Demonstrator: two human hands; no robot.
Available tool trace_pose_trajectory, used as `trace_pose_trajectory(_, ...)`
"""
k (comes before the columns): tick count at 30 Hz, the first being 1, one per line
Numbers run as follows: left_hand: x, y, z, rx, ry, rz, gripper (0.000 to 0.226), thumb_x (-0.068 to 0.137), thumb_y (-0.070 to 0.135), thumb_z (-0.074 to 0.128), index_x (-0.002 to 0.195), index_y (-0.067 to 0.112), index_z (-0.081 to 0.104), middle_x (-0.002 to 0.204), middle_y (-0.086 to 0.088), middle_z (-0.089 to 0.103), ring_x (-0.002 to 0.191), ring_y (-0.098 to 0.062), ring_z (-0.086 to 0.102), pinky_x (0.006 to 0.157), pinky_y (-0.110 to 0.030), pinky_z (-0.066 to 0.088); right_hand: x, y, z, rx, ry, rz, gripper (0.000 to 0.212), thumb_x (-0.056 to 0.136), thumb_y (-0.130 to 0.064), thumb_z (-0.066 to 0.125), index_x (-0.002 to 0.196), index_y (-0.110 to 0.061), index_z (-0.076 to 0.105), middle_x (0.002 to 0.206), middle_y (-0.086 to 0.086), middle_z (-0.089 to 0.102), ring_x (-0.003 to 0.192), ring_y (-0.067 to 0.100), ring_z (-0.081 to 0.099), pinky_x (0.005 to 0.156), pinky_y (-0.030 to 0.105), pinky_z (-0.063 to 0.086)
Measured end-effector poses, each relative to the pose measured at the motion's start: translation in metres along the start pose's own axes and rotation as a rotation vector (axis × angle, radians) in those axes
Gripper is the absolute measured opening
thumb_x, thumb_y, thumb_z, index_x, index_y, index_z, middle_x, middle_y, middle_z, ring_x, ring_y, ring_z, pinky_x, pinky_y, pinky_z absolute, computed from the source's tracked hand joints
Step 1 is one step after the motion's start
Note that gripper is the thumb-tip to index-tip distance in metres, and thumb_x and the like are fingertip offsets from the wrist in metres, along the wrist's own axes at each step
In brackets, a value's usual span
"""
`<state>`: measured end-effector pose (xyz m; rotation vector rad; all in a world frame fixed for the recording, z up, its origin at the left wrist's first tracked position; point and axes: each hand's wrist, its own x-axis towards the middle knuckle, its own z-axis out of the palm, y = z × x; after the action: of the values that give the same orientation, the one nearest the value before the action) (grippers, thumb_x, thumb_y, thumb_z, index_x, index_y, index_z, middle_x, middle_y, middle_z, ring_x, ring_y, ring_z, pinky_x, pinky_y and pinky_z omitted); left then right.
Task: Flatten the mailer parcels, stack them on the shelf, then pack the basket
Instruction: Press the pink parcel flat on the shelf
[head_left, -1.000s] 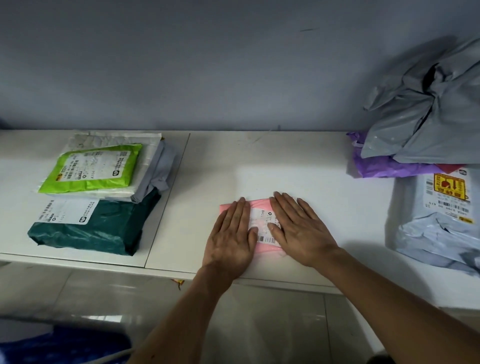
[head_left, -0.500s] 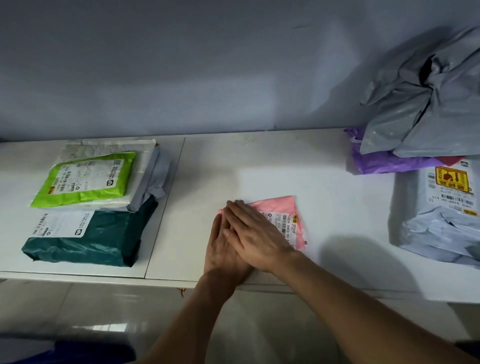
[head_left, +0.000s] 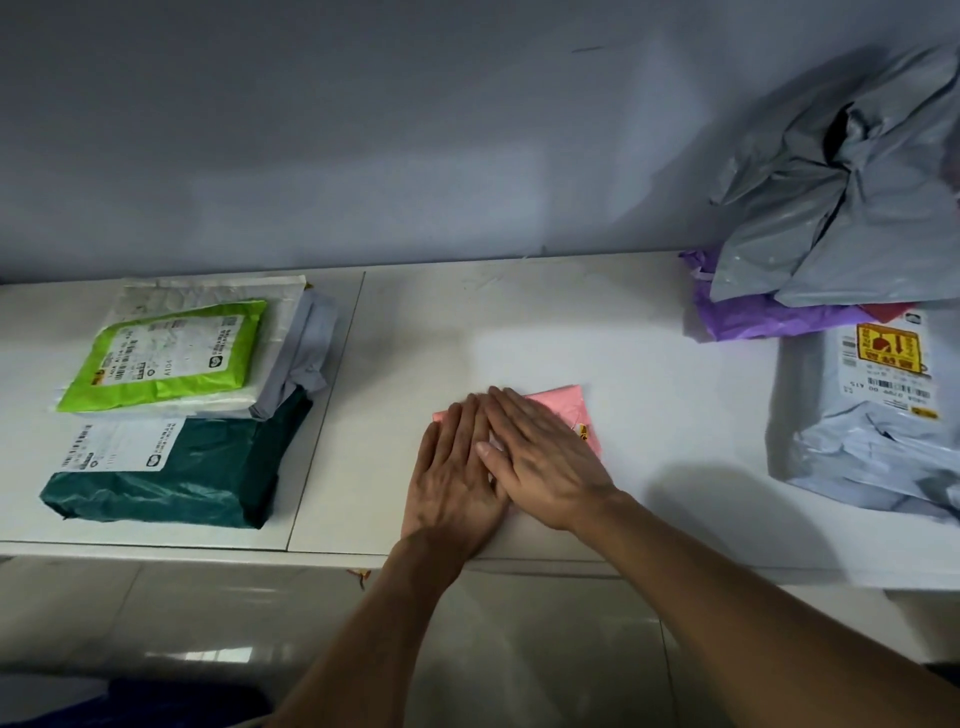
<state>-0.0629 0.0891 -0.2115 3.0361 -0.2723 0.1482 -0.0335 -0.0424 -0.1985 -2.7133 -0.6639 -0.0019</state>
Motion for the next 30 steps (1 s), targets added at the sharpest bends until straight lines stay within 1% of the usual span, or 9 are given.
trace_pose_trajectory(3,0.001,-0.006,0.002,-0.004,0.011,0.011,0.063,0.096,0.041,0.029,0.146,0.005,0.04,0.153,-0.012,0.036,0.142,-0.026,0.034,0.118,-0.042,0.025,-0.009,0.014,-0.006,-0.091,-0.032,0.045,0.072,0.098,-0.058,0.011,0.156,-0.015,0.015,0.162,-0.001,0.011,0.149,0.009,0.006,0.12,0.026,-0.003)
trace_pose_trajectory(8,-0.009,-0.02,0.0,0.039,-0.009,0.017,0.071,0.096,0.058,0.025,0.151,0.014,0.032,0.158,-0.003,0.028,0.147,-0.019,0.023,0.12,-0.042,0.016,-0.02,0.024,-0.009,-0.229,-0.017,0.112,0.067,0.1,-0.052,0.023,0.146,-0.006,0.04,0.153,0.008,0.037,0.143,0.018,0.033,0.12,0.031,0.012)
trace_pose_trajectory(11,-0.014,-0.024,-0.003,0.04,0.006,-0.006,0.067,0.098,0.053,0.026,0.15,0.012,0.035,0.157,-0.005,0.031,0.145,-0.021,0.027,0.117,-0.047,0.025,-0.021,0.023,-0.008,-0.233,-0.016,0.141,0.066,0.1,-0.049,0.023,0.147,-0.004,0.039,0.154,0.01,0.036,0.144,0.02,0.032,0.118,0.037,0.021)
trace_pose_trajectory(17,-0.014,-0.024,-0.005,0.03,-0.028,-0.007,0.061,0.098,0.043,0.024,0.148,0.01,0.038,0.154,-0.007,0.037,0.142,-0.025,0.035,0.114,-0.049,0.031,-0.018,0.023,-0.004,-0.257,-0.023,0.146,0.066,0.097,-0.046,0.024,0.145,-0.004,0.042,0.153,0.01,0.037,0.143,0.02,0.033,0.117,0.035,0.016)
trace_pose_trajectory(19,-0.012,-0.026,-0.006,0.027,-0.04,-0.004,0.062,0.098,0.044,0.023,0.148,0.01,0.039,0.154,-0.007,0.037,0.142,-0.026,0.036,0.113,-0.05,0.029,-0.017,0.023,-0.003,-0.267,-0.02,0.145,0.07,0.096,-0.049,0.018,0.148,-0.007,0.036,0.156,0.007,0.031,0.146,0.018,0.027,0.119,0.033,0.01)
trace_pose_trajectory(22,-0.011,-0.026,-0.012,0.016,-0.104,0.005,0.07,0.096,0.05,0.009,0.153,0.013,0.028,0.16,-0.004,0.021,0.148,-0.024,0.021,0.119,-0.046,0.016,-0.016,0.025,-0.005,-0.27,-0.077,0.127,0.082,0.087,-0.055,-0.007,0.155,-0.013,0.009,0.163,0.001,0.003,0.15,0.013,0.0,0.121,0.03,-0.005)
trace_pose_trajectory(24,-0.007,-0.022,-0.018,-0.009,-0.095,-0.003,0.073,0.095,0.051,0.007,0.152,0.012,0.029,0.16,-0.005,0.023,0.148,-0.024,0.021,0.119,-0.043,0.014,-0.015,0.023,-0.011,-0.25,-0.126,0.128,0.083,0.086,-0.057,-0.011,0.156,-0.014,0.002,0.163,0.0,-0.003,0.15,0.012,-0.006,0.121,0.03,-0.006)
trace_pose_trajectory(28,0.0,-0.011,-0.025,-0.01,0.03,-0.015,0.055,0.098,0.035,0.029,0.135,0.004,0.054,0.141,-0.015,0.052,0.131,-0.031,0.05,0.11,-0.042,0.036,-0.014,0.012,-0.021,-0.262,-0.001,0.133,0.067,0.101,-0.051,0.014,0.154,-0.01,0.022,0.161,0.007,0.019,0.149,0.02,0.014,0.122,0.037,0.009)
trace_pose_trajectory(30,0.004,-0.005,-0.021,0.009,0.037,0.036,0.054,0.097,0.03,0.029,0.139,0.005,0.051,0.145,-0.014,0.049,0.136,-0.03,0.044,0.113,-0.042,0.034,-0.013,0.006,-0.021,-0.3,0.041,0.09,0.063,0.102,-0.046,0.015,0.151,-0.009,0.032,0.157,0.009,0.03,0.147,0.024,0.024,0.121,0.042,0.018)
